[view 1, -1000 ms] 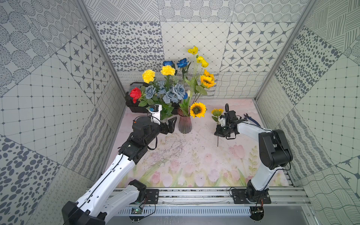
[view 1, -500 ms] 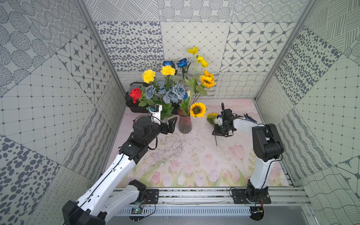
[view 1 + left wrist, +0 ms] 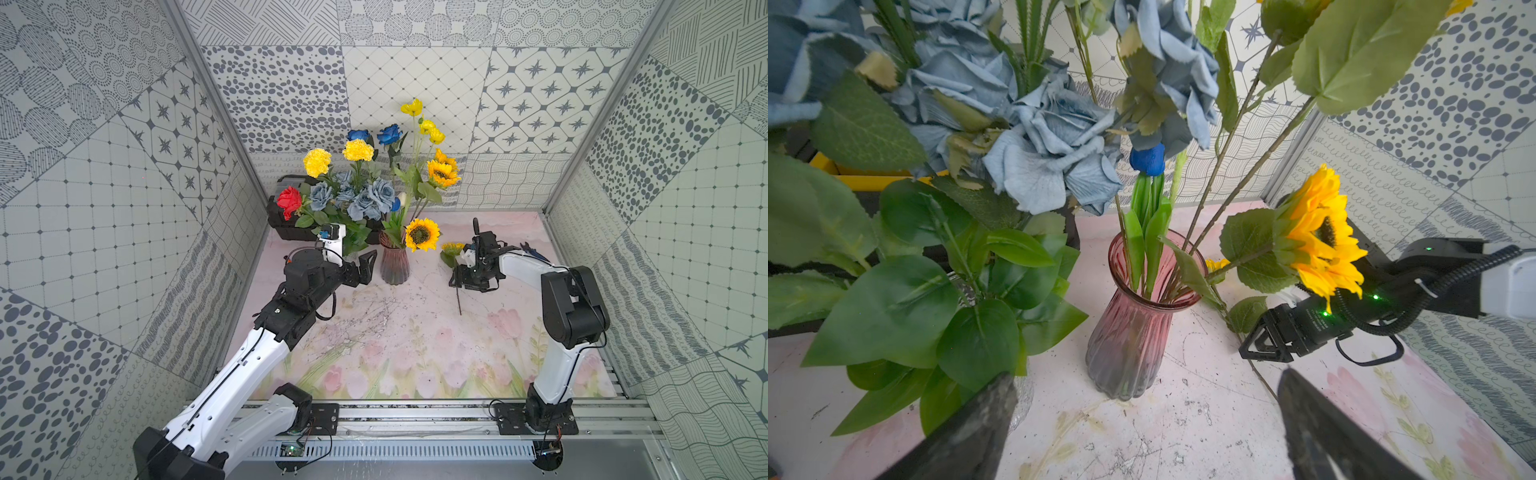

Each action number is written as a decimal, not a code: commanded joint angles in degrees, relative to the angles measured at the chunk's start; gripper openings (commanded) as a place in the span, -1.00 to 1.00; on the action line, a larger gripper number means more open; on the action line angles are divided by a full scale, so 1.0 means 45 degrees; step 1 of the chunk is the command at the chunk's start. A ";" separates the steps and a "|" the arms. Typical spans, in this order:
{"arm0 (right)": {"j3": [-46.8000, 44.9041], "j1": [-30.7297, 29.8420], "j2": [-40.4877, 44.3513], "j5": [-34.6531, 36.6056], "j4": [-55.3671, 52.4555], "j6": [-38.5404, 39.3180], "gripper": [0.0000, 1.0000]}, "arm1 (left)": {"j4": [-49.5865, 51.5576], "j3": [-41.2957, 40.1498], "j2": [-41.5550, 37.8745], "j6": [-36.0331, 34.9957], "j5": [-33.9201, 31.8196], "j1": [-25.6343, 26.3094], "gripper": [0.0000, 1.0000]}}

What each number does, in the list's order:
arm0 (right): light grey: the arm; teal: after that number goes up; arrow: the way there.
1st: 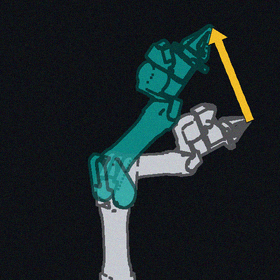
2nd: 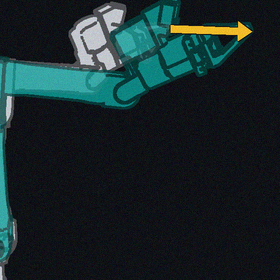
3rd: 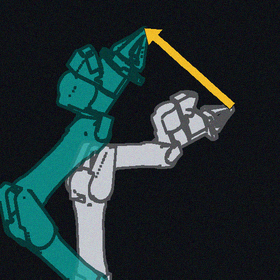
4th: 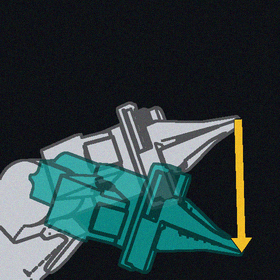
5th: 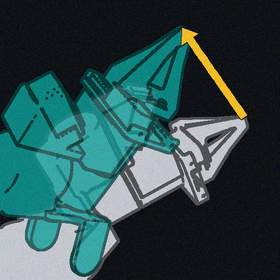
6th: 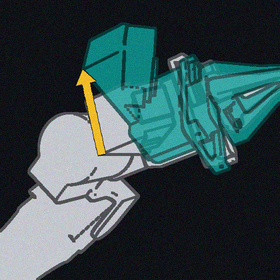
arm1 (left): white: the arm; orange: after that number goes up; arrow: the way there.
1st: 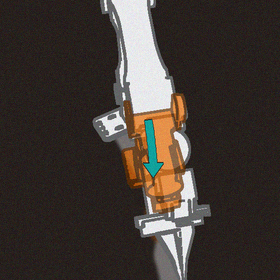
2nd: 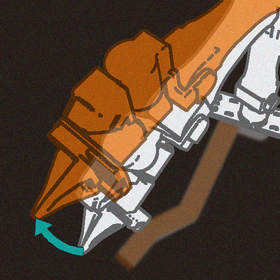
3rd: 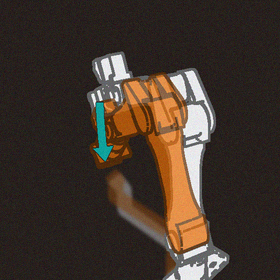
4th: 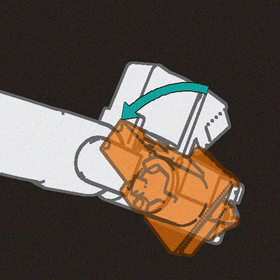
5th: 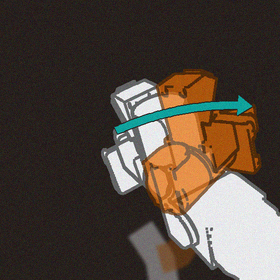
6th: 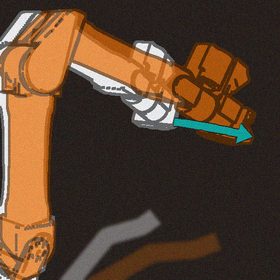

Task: Pick out yellow flowers from the vase
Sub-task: Place the flower at the center of the board, then pick up the flower from the vase.

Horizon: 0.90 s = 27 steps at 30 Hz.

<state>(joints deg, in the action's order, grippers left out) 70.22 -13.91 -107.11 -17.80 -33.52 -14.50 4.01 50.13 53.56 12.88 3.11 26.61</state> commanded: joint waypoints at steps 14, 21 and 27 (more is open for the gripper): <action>-0.1683 0.0113 0.3914 0.0953 0.1701 -0.0411 0.96 | -0.3898 -0.0878 0.1581 -0.1651 0.0413 0.0580 0.95; -0.2128 0.0191 0.4033 0.0372 0.1954 -0.0702 0.96 | -0.6063 -0.1372 0.2634 -0.2638 0.0480 0.1117 0.93; -0.2238 0.0220 0.4168 0.0302 0.1938 -0.0769 0.96 | -0.7407 -0.1116 0.4047 -0.2878 0.0822 0.1250 0.92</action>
<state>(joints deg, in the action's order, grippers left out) 60.66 -13.34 -90.21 -15.62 -26.68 -17.02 -16.75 44.31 68.42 3.90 4.43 31.55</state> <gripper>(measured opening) 0.979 0.959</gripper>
